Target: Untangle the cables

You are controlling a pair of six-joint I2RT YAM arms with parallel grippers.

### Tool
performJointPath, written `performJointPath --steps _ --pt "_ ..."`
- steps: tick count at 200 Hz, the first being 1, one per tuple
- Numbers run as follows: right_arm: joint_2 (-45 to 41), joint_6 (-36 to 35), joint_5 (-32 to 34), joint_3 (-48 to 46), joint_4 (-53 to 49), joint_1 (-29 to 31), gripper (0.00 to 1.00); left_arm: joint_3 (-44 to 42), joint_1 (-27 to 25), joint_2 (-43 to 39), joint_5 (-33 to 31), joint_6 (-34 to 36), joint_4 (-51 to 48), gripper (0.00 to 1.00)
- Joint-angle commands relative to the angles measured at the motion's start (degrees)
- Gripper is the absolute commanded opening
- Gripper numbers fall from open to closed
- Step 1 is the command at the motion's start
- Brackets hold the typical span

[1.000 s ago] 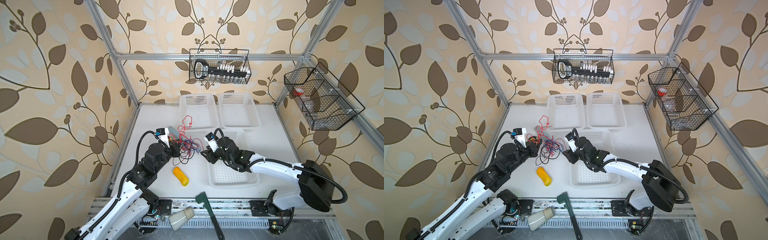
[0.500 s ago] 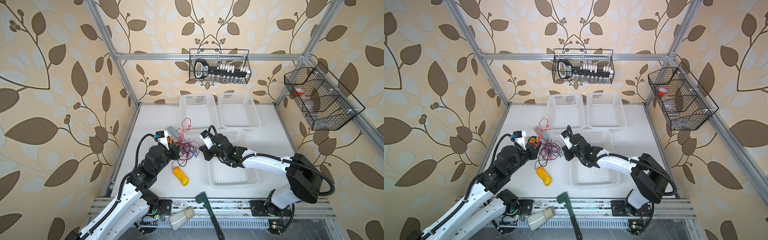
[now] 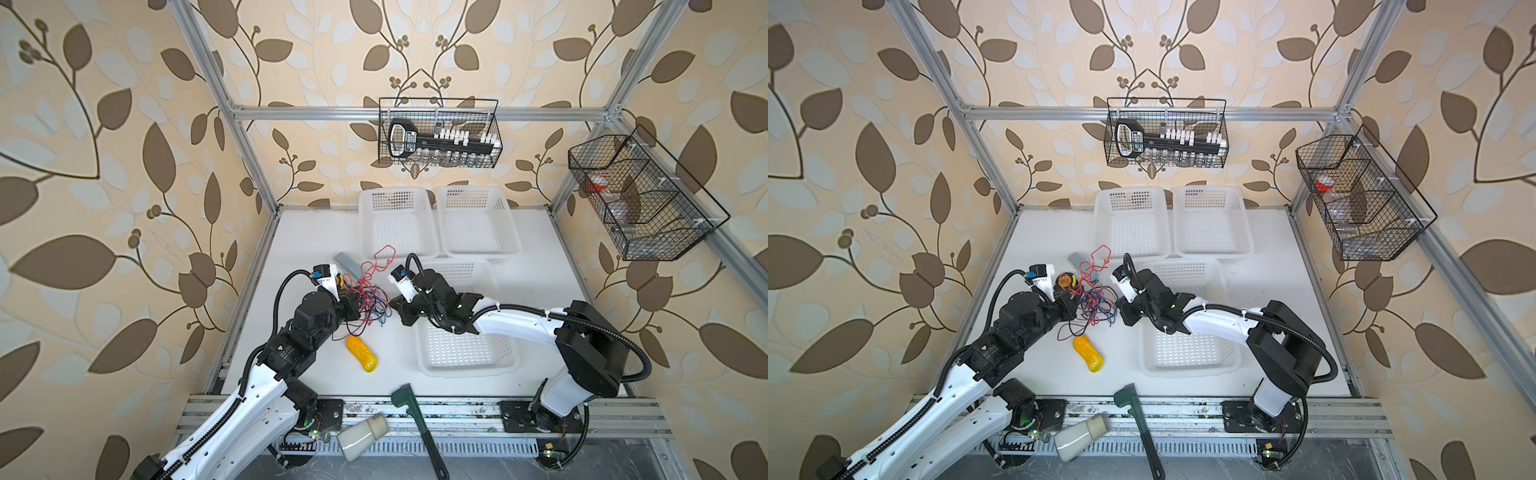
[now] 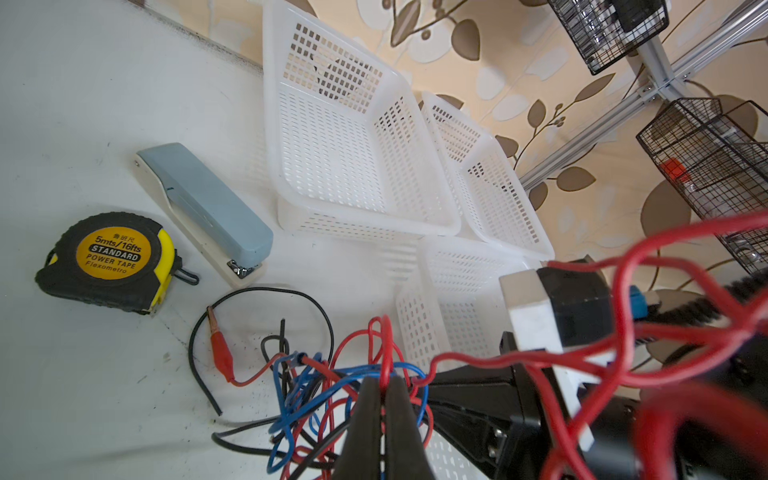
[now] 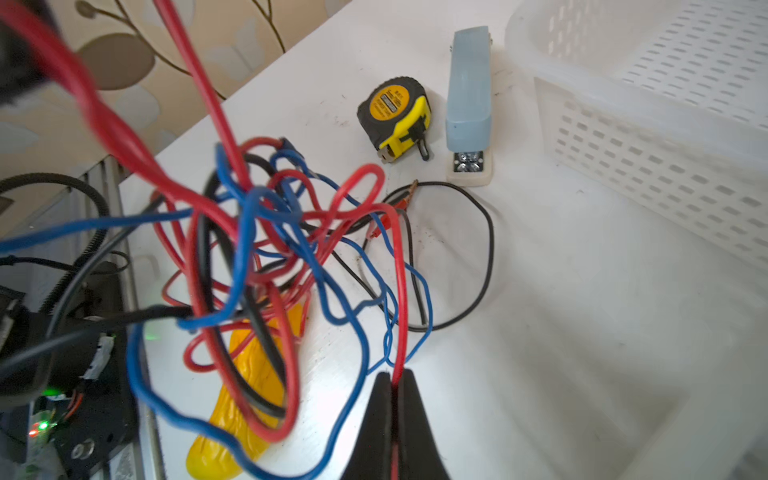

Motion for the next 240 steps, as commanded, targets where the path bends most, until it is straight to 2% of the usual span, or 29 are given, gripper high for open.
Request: performJointPath --steps 1,62,87,116,124,137,163,187,240 --pt "0.18 1.22 -4.72 3.64 2.56 0.35 0.00 0.19 0.45 -1.55 -2.36 0.23 2.23 0.00" --pt "-8.99 3.14 -5.45 3.21 4.57 -2.24 0.00 1.11 0.43 -4.76 -7.77 0.26 -0.21 0.00" --pt "-12.72 2.30 -5.79 3.81 3.99 -2.91 0.00 2.15 0.42 -5.49 -6.31 1.78 0.89 0.00" --pt "-13.25 0.22 -7.00 6.43 1.65 -2.54 0.00 2.94 0.46 -5.49 -4.71 3.44 1.55 0.00" --pt "-13.02 -0.05 -7.21 6.81 1.64 -2.42 0.00 3.03 0.45 -5.28 -4.69 3.74 1.40 0.13" --pt "-12.32 -0.47 -7.67 7.68 1.35 -2.27 0.00 3.18 0.41 -4.92 -4.17 4.11 1.20 0.46" --pt "-10.96 -1.44 -7.63 9.02 0.67 -1.81 0.00 3.05 0.42 -4.48 -2.79 4.62 1.80 0.98" --pt "-9.42 -3.13 -6.53 10.69 -1.12 -1.18 0.00 2.76 0.41 -3.87 0.42 5.89 4.18 0.99" --pt "-8.01 -5.79 -9.53 14.31 -0.82 1.29 0.00 2.79 0.41 2.72 7.65 7.91 8.93 0.99"
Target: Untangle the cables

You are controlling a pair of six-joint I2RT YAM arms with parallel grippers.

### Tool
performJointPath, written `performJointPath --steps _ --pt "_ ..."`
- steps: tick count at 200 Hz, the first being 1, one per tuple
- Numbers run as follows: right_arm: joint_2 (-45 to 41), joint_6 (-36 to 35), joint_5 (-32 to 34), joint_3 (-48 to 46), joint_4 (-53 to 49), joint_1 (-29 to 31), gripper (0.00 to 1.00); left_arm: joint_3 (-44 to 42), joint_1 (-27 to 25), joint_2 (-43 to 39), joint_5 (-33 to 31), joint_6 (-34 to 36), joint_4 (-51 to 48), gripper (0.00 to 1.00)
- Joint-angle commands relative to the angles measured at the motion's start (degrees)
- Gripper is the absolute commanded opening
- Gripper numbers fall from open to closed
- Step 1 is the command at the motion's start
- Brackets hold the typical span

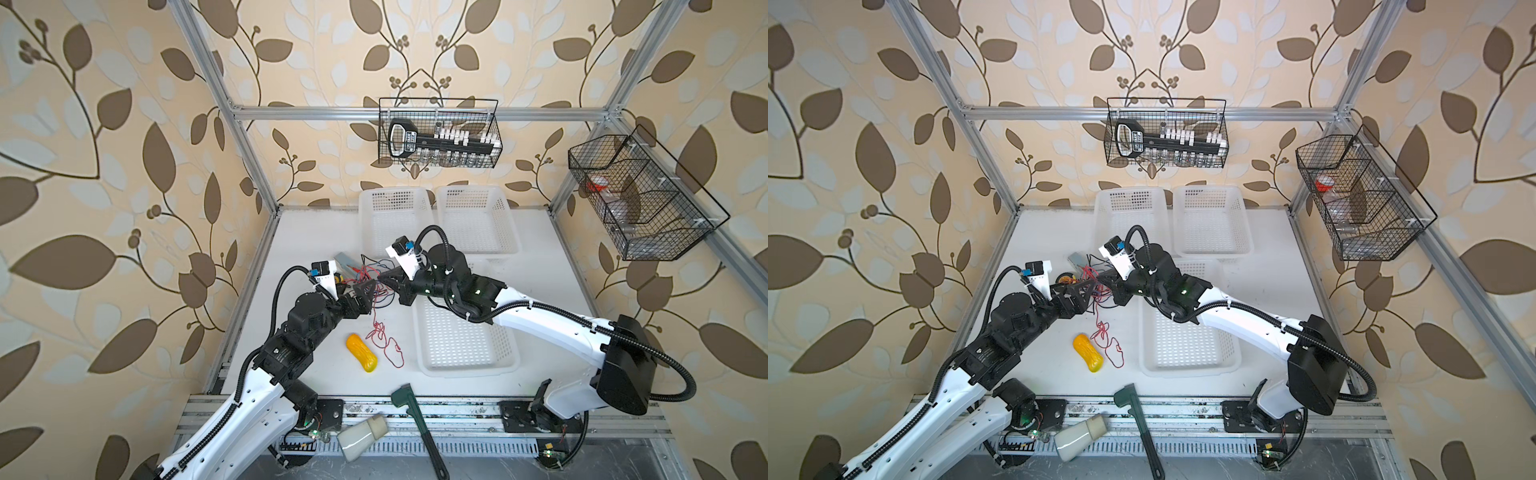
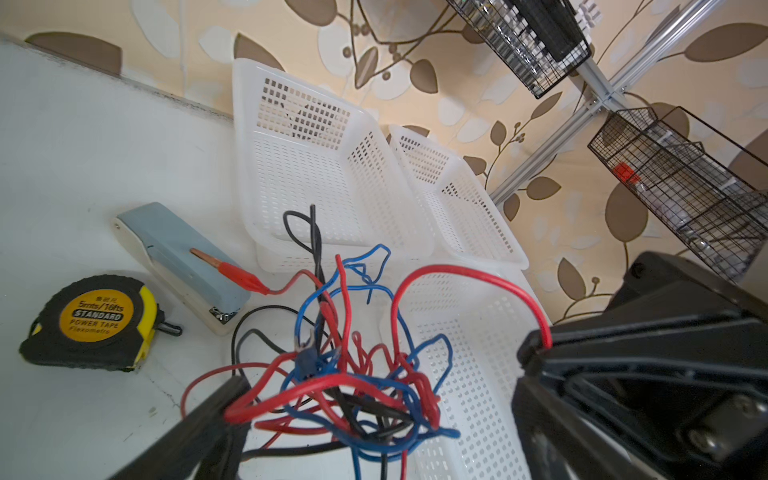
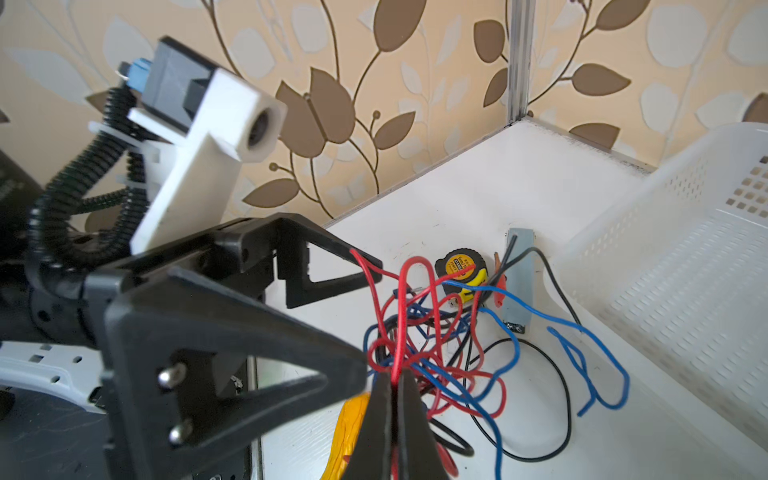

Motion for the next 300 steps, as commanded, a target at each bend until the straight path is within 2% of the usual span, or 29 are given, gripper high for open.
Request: performJointPath --steps 1,24,48,60,102,137,144,162,195,221,256,286,300 --pt "0.36 -2.73 -2.74 3.47 1.71 1.26 0.00 2.24 0.41 2.83 5.12 2.62 4.51 0.99" --pt "0.21 -2.32 -3.88 4.91 2.87 1.53 0.00 1.83 0.41 5.21 5.23 4.02 4.28 0.99" --pt "-0.20 -1.73 -5.23 5.40 3.41 1.70 0.00 0.25 0.41 5.41 1.60 4.03 4.08 0.99" --pt "-0.83 -1.74 -5.38 5.02 3.49 1.88 0.00 -0.30 0.45 4.79 -0.12 4.30 3.65 0.94" --pt "-3.21 -1.67 -4.89 2.06 3.24 2.05 0.00 -2.37 0.45 0.99 -3.14 5.20 3.80 0.46" --pt "-4.26 -2.37 -5.21 -0.72 2.03 2.05 0.00 -4.37 0.49 -0.52 -2.25 6.38 5.37 0.17" --pt "-4.30 -2.66 -5.26 -1.16 1.41 2.06 0.00 -4.84 0.41 -0.69 -2.04 6.66 5.94 0.00" --pt "-4.71 -3.56 -3.88 -2.03 -0.53 1.85 0.05 -6.16 0.42 -1.17 -2.09 7.30 7.24 0.00" --pt "-7.51 -3.17 -2.47 -6.96 -0.72 -0.87 0.33 -8.89 0.41 -2.77 -1.47 9.46 10.95 0.00" --pt "-11.25 0.24 -1.28 -12.70 2.02 -5.59 0.47 -9.47 0.47 -3.68 -0.68 11.42 11.90 0.00" --pt "-10.96 -2.34 3.64 -13.90 2.27 -8.30 0.51 -9.15 0.41 -3.97 6.46 13.00 13.58 0.00" --pt "-5.22 -4.44 2.52 -11.00 3.30 -9.40 0.54 -7.83 0.43 -3.62 10.87 12.45 13.71 0.00" --pt "-3.22 -4.34 -0.53 -10.23 5.70 -10.03 0.56 -7.14 0.41 -3.38 11.65 12.16 13.07 0.00"
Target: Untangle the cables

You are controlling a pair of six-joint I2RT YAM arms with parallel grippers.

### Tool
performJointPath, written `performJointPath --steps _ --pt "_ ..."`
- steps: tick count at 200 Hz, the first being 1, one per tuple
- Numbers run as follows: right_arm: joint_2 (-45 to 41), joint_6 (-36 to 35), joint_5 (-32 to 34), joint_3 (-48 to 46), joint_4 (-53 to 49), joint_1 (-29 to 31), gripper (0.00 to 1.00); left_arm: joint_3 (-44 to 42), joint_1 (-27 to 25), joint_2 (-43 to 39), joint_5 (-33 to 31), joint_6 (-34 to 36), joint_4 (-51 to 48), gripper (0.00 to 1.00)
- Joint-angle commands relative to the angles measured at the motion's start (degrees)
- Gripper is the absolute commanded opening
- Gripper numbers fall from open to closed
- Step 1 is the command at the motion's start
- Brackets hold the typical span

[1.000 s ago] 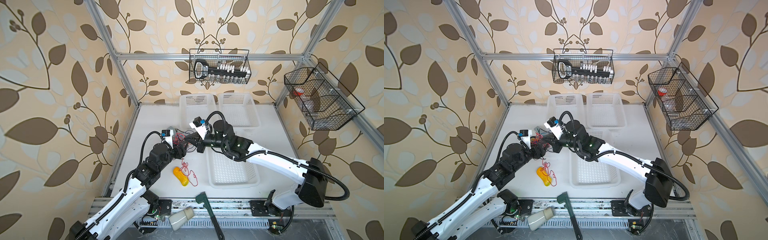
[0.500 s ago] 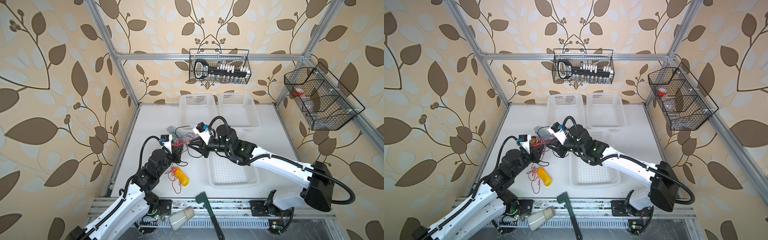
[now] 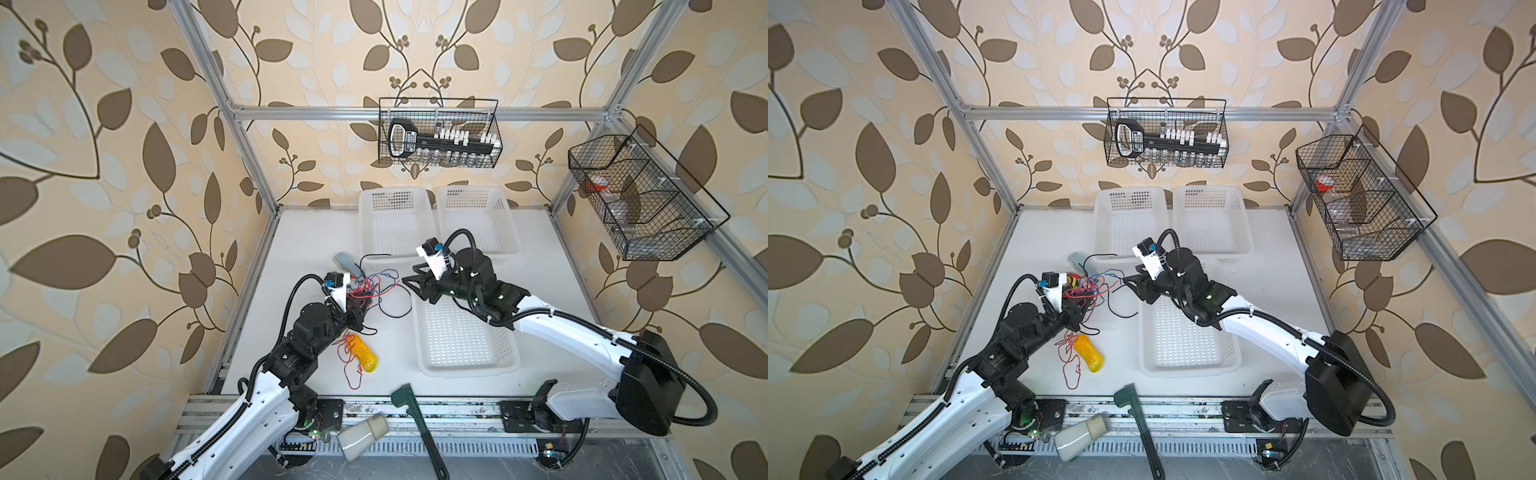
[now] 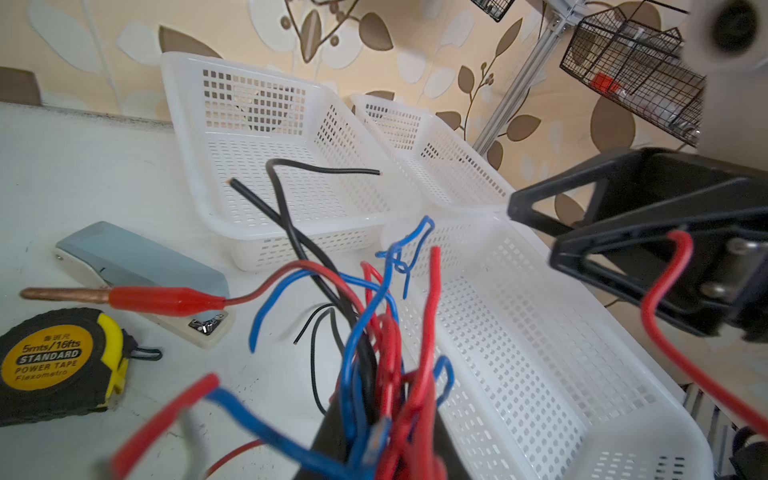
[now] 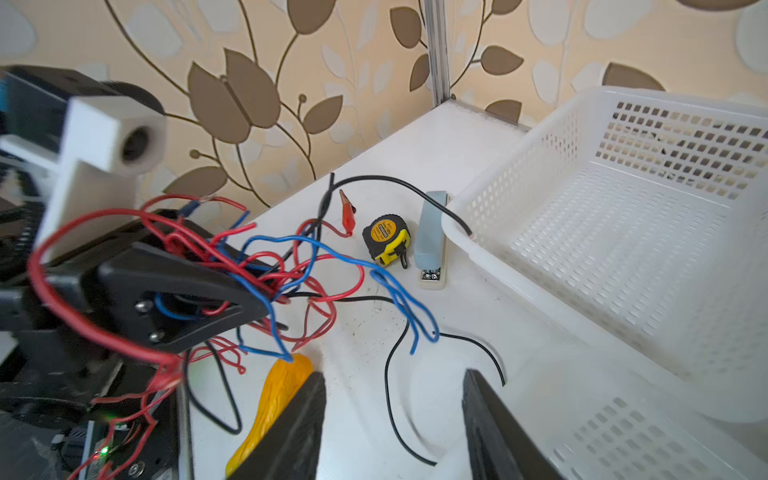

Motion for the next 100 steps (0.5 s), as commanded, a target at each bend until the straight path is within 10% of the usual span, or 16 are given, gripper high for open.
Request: performJointPath --steps 1,52,84,100 --pt "3.37 -2.10 -2.47 2.35 3.34 -0.89 0.57 2.84 0.30 -0.21 4.64 0.88 3.83 0.00" --pt "9.51 -0.84 -7.09 6.48 6.31 -0.91 0.52 3.77 0.32 0.03 6.28 -0.25 4.40 0.00" --pt "9.44 0.55 -5.63 6.99 7.49 -1.00 0.04 3.64 0.30 -0.32 4.49 -0.43 3.03 0.00" --pt "7.45 1.23 -1.56 6.25 7.73 -0.98 0.00 3.42 0.30 -0.23 1.12 -0.88 0.90 0.00"
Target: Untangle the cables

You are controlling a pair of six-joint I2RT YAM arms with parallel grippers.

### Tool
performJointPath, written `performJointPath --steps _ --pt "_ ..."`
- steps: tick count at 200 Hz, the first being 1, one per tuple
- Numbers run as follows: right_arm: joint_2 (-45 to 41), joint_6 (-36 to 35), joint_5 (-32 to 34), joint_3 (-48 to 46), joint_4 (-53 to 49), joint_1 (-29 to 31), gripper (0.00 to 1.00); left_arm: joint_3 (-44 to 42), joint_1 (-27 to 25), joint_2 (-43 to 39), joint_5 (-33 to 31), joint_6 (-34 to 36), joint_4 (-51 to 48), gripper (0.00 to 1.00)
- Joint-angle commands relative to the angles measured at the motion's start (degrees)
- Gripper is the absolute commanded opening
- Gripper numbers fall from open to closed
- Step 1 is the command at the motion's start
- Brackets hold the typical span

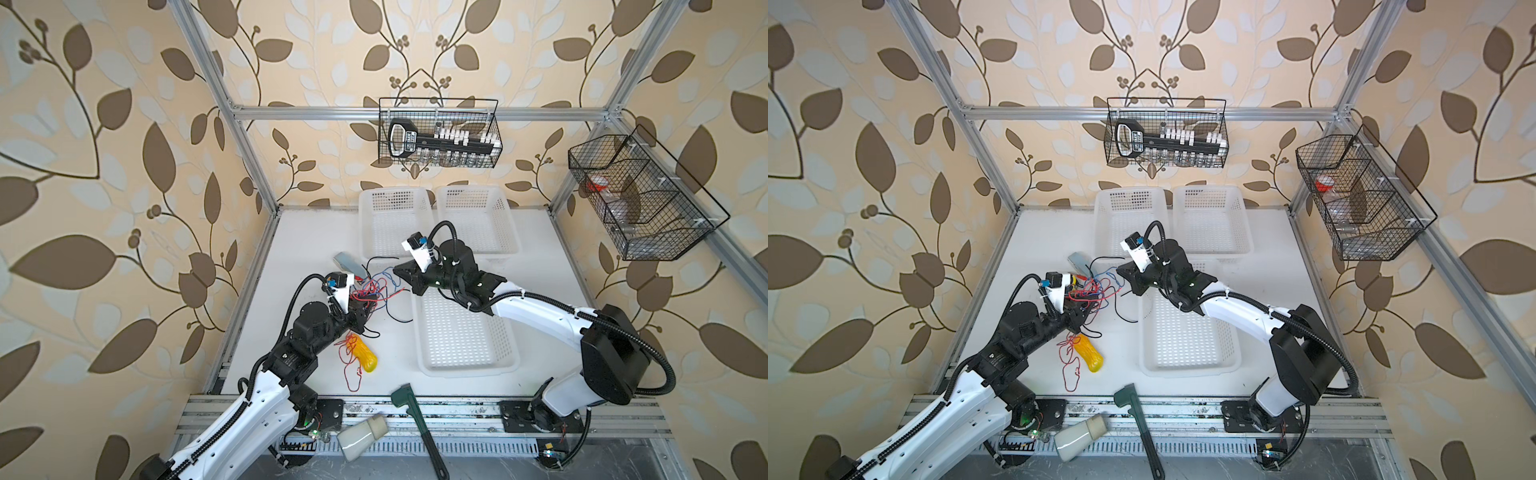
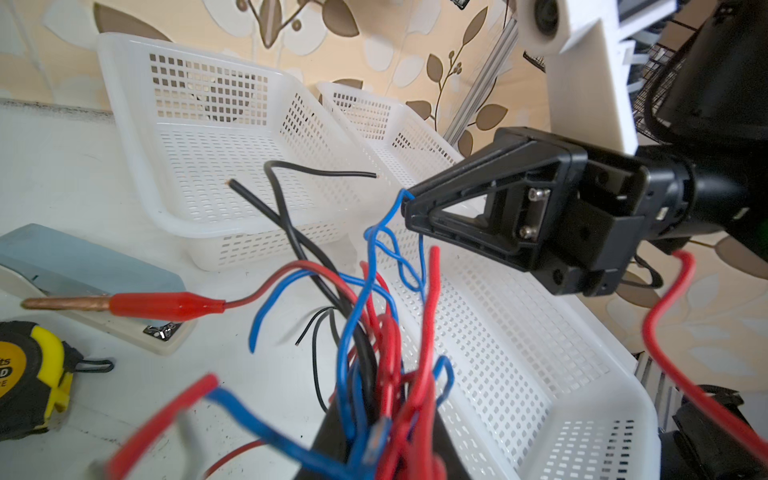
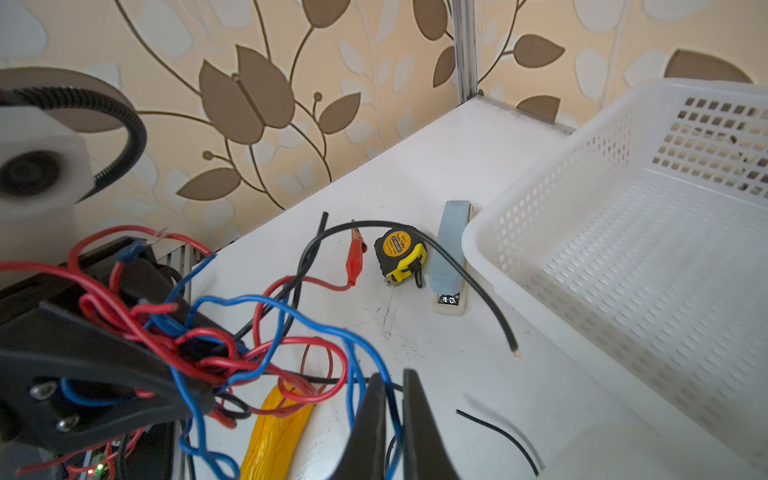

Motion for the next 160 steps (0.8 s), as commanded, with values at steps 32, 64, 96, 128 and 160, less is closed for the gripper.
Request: performJointPath --steps 32,64,96,128,160 --pt "-6.62 1.95 11.52 0.00 0.89 -1.46 0.00 2.44 0.10 -0.31 -10.94 -2.63 -3.28 0.00" --pt "-10.59 3.13 17.47 -0.46 -1.41 -3.56 0.00 2.33 0.11 -0.16 -18.47 -4.81 -6.68 0.00" --pt "-13.66 3.74 21.78 -1.22 -2.89 -5.87 0.00 2.08 0.13 -0.48 -19.95 -5.08 -7.76 0.13" --pt "-15.83 4.00 24.51 -1.28 -3.77 -7.79 0.00 2.00 0.11 -0.43 -19.77 -4.94 -8.59 0.30" --pt "-17.16 2.75 25.97 -0.57 -4.05 -8.13 0.00 1.67 0.12 -0.32 -19.31 -4.50 -8.95 0.41"
